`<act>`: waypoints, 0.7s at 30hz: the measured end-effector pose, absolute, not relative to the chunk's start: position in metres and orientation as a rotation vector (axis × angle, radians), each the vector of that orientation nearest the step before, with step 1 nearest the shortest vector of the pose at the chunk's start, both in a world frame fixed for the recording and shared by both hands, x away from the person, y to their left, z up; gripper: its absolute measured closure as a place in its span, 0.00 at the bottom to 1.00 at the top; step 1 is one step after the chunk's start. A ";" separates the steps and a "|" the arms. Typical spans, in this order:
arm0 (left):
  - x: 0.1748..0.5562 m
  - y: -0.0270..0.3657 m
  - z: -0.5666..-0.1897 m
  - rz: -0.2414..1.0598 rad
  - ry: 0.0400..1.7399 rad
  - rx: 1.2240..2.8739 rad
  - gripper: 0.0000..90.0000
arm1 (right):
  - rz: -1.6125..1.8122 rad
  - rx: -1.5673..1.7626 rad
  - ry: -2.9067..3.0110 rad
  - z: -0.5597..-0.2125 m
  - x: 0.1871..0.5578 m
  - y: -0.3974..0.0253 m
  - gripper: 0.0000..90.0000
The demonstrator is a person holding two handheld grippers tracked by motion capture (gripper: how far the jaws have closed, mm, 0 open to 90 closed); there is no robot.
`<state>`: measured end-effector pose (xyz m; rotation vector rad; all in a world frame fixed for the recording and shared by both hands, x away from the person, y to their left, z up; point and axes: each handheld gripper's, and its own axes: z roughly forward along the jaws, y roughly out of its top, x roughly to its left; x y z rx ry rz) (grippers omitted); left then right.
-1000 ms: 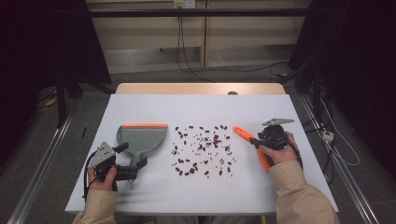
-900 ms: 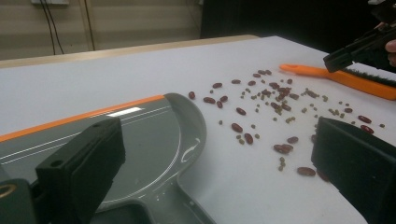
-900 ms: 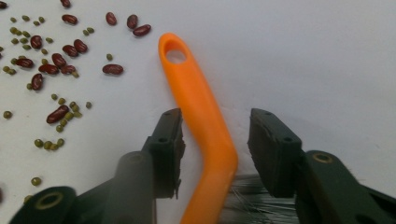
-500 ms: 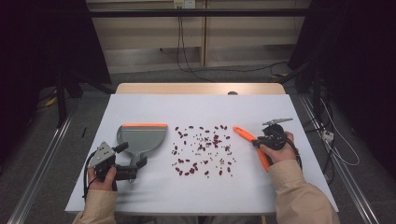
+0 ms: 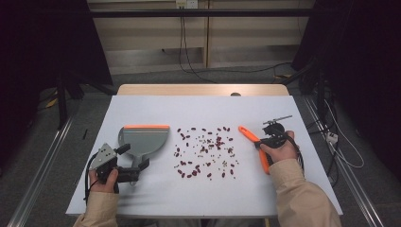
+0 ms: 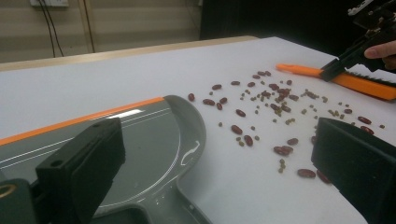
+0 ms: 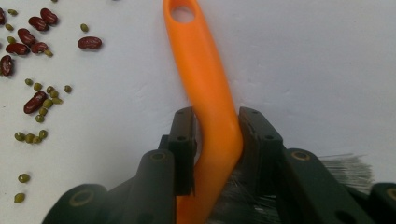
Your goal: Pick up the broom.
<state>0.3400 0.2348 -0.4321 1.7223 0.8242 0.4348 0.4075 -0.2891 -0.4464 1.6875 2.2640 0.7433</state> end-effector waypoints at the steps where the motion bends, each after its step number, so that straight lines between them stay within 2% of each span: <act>1: 0.340 0.235 -0.432 0.435 0.824 1.722 0.03 | 0.746 1.690 2.265 -0.446 0.408 -0.290 0.76; 7: 0.340 0.236 -0.432 0.435 0.832 1.713 0.03 | 0.842 1.717 2.223 -0.439 0.407 -0.300 0.81; 21: 0.340 0.233 -0.432 0.437 0.826 1.732 0.03 | 0.846 1.658 2.243 -0.442 0.413 -0.296 0.80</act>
